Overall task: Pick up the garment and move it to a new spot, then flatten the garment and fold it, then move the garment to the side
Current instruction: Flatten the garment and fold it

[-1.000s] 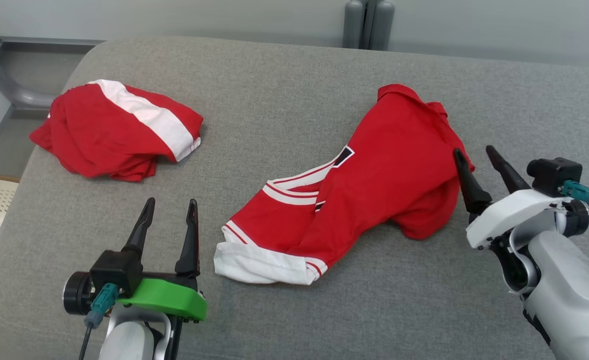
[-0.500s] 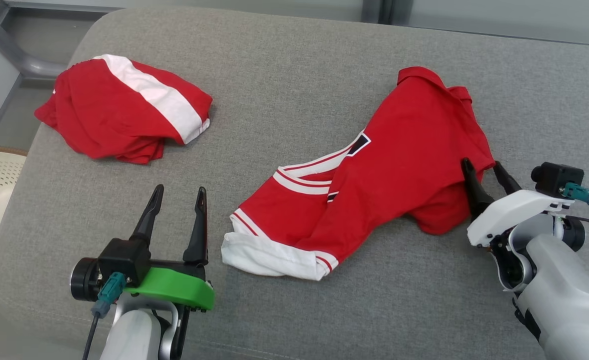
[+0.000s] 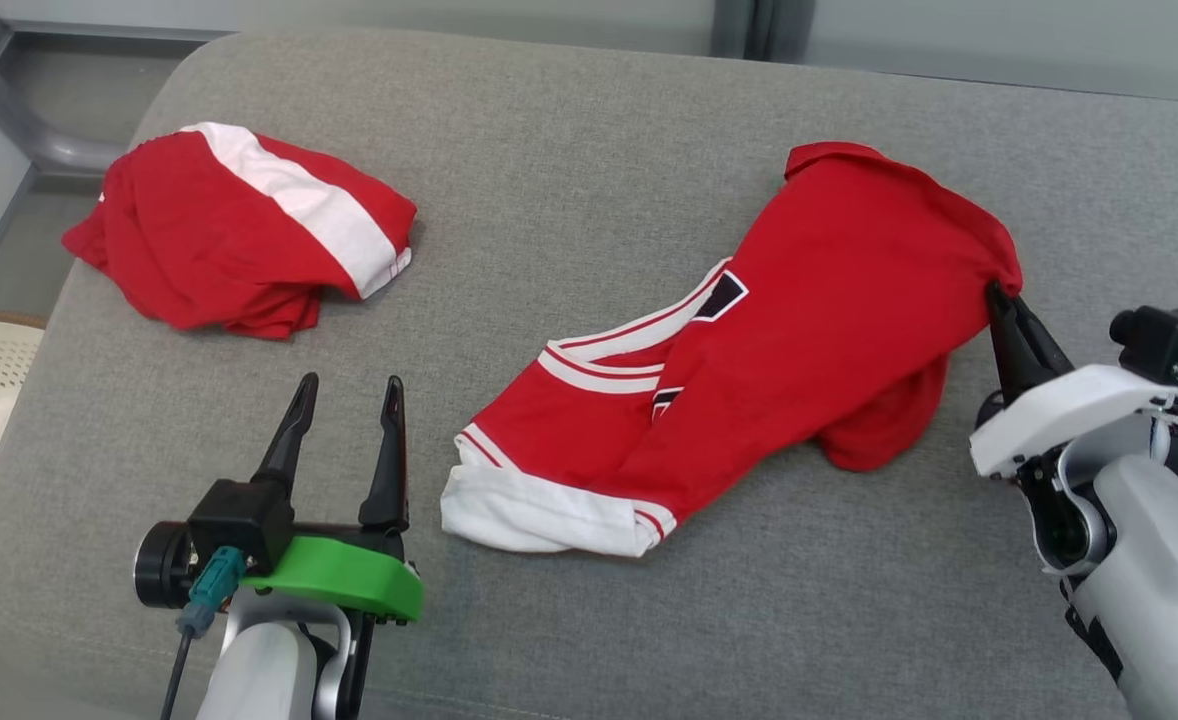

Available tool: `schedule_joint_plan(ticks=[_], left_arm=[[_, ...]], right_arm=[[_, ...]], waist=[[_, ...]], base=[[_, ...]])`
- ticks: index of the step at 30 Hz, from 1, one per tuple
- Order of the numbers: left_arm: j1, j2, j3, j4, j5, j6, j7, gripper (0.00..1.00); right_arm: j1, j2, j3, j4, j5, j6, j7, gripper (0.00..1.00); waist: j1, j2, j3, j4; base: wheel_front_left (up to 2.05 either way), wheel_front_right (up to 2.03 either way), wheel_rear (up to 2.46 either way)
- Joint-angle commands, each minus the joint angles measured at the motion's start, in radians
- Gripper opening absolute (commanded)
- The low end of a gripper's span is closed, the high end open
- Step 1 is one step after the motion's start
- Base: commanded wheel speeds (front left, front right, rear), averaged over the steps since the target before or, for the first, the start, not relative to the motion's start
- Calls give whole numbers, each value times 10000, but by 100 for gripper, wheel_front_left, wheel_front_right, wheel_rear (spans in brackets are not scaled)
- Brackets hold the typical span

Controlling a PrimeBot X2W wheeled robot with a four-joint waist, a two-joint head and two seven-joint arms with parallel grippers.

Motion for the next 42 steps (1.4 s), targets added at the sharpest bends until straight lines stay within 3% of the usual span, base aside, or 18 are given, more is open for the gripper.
schedule_joint_plan(ticks=[1, 11, 21, 22, 23, 35, 42], left_arm=[[125, 13, 59, 32, -65, 59, -8, 100], [661, 16, 348, 116, 25, -20, -8, 100], [759, 18, 389, 140, 89, -99, -8, 100], [755, 18, 411, 144, 87, -104, -8, 100], [751, 18, 425, 154, 86, -114, -8, 100], [1092, 18, 760, 273, 248, -262, -8, 100], [1300, 18, 924, 160, 313, -307, -8, 100]], right_arm=[[407, -145, -165, -342, -230, -1, -32, 0], [3247, -311, -1202, -2879, -1022, 1, -33, 0], [5735, 269, -2176, -3936, -781, 1, 114, 1], [5838, 334, -2244, -3973, -797, 1, 112, 33], [5936, 410, -2319, -4011, -818, 1, 110, 100], [5796, 507, -2718, -4614, -2354, 1, 35, 100], [5565, 552, -2440, -5104, -2931, 1, 6, 100]], waist=[[0, 0, -235, -245], [0, 0, -824, -1153], [0, 0, -910, -1758], [0, 0, -924, -1799], [0, 0, -944, -1838], [0, 0, -1550, -2139], [0, 0, -1763, -2213]], base=[[0, 0, 0], [0, 0, 0], [0, 0, 0], [0, 0, 0], [0, 0, 0], [0, 0, 0], [0, 0, 0]])
